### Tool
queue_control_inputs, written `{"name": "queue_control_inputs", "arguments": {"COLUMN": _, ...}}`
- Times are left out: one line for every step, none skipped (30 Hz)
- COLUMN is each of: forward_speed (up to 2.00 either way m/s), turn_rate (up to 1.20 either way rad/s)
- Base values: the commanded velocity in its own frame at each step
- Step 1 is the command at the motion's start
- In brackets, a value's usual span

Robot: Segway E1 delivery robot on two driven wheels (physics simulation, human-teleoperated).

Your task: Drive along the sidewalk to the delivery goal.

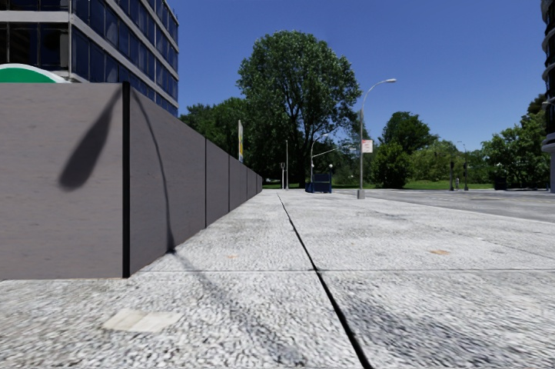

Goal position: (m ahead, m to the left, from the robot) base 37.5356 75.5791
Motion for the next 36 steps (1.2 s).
{"name": "queue_control_inputs", "arguments": {"forward_speed": 2.00, "turn_rate": 0.00}}
{"name": "queue_control_inputs", "arguments": {"forward_speed": 2.00, "turn_rate": 0.00}}
{"name": "queue_control_inputs", "arguments": {"forward_speed": 2.00, "turn_rate": 0.00}}
{"name": "queue_control_inputs", "arguments": {"forward_speed": 2.00, "turn_rate": 0.00}}
{"name": "queue_control_inputs", "arguments": {"forward_speed": 2.00, "turn_rate": 0.00}}
{"name": "queue_control_inputs", "arguments": {"forward_speed": 2.00, "turn_rate": 0.00}}
{"name": "queue_control_inputs", "arguments": {"forward_speed": 2.00, "turn_rate": 0.00}}
{"name": "queue_control_inputs", "arguments": {"forward_speed": 2.00, "turn_rate": 0.00}}
{"name": "queue_control_inputs", "arguments": {"forward_speed": 2.00, "turn_rate": 0.00}}
{"name": "queue_control_inputs", "arguments": {"forward_speed": 2.00, "turn_rate": 0.00}}
{"name": "queue_control_inputs", "arguments": {"forward_speed": 2.00, "turn_rate": 0.00}}
{"name": "queue_control_inputs", "arguments": {"forward_speed": 2.00, "turn_rate": 0.00}}
{"name": "queue_control_inputs", "arguments": {"forward_speed": 2.00, "turn_rate": 0.00}}
{"name": "queue_control_inputs", "arguments": {"forward_speed": 2.00, "turn_rate": 0.00}}
{"name": "queue_control_inputs", "arguments": {"forward_speed": 2.00, "turn_rate": 0.00}}
{"name": "queue_control_inputs", "arguments": {"forward_speed": 2.00, "turn_rate": 0.00}}
{"name": "queue_control_inputs", "arguments": {"forward_speed": 2.00, "turn_rate": 0.00}}
{"name": "queue_control_inputs", "arguments": {"forward_speed": 2.00, "turn_rate": 0.00}}
{"name": "queue_control_inputs", "arguments": {"forward_speed": 2.00, "turn_rate": 0.00}}
{"name": "queue_control_inputs", "arguments": {"forward_speed": 2.00, "turn_rate": 0.00}}
{"name": "queue_control_inputs", "arguments": {"forward_speed": 2.00, "turn_rate": 0.00}}
{"name": "queue_control_inputs", "arguments": {"forward_speed": 2.00, "turn_rate": 0.00}}
{"name": "queue_control_inputs", "arguments": {"forward_speed": 2.00, "turn_rate": 0.00}}
{"name": "queue_control_inputs", "arguments": {"forward_speed": 2.00, "turn_rate": 0.00}}
{"name": "queue_control_inputs", "arguments": {"forward_speed": 2.00, "turn_rate": 0.00}}
{"name": "queue_control_inputs", "arguments": {"forward_speed": 2.00, "turn_rate": 0.00}}
{"name": "queue_control_inputs", "arguments": {"forward_speed": 2.00, "turn_rate": 0.00}}
{"name": "queue_control_inputs", "arguments": {"forward_speed": 2.00, "turn_rate": 0.00}}
{"name": "queue_control_inputs", "arguments": {"forward_speed": 2.00, "turn_rate": 0.00}}
{"name": "queue_control_inputs", "arguments": {"forward_speed": 2.00, "turn_rate": 0.00}}
{"name": "queue_control_inputs", "arguments": {"forward_speed": 2.00, "turn_rate": 0.00}}
{"name": "queue_control_inputs", "arguments": {"forward_speed": 2.00, "turn_rate": 0.00}}
{"name": "queue_control_inputs", "arguments": {"forward_speed": 2.00, "turn_rate": 0.00}}
{"name": "queue_control_inputs", "arguments": {"forward_speed": 2.00, "turn_rate": 0.00}}
{"name": "queue_control_inputs", "arguments": {"forward_speed": 2.00, "turn_rate": 0.00}}
{"name": "queue_control_inputs", "arguments": {"forward_speed": 2.00, "turn_rate": 0.00}}
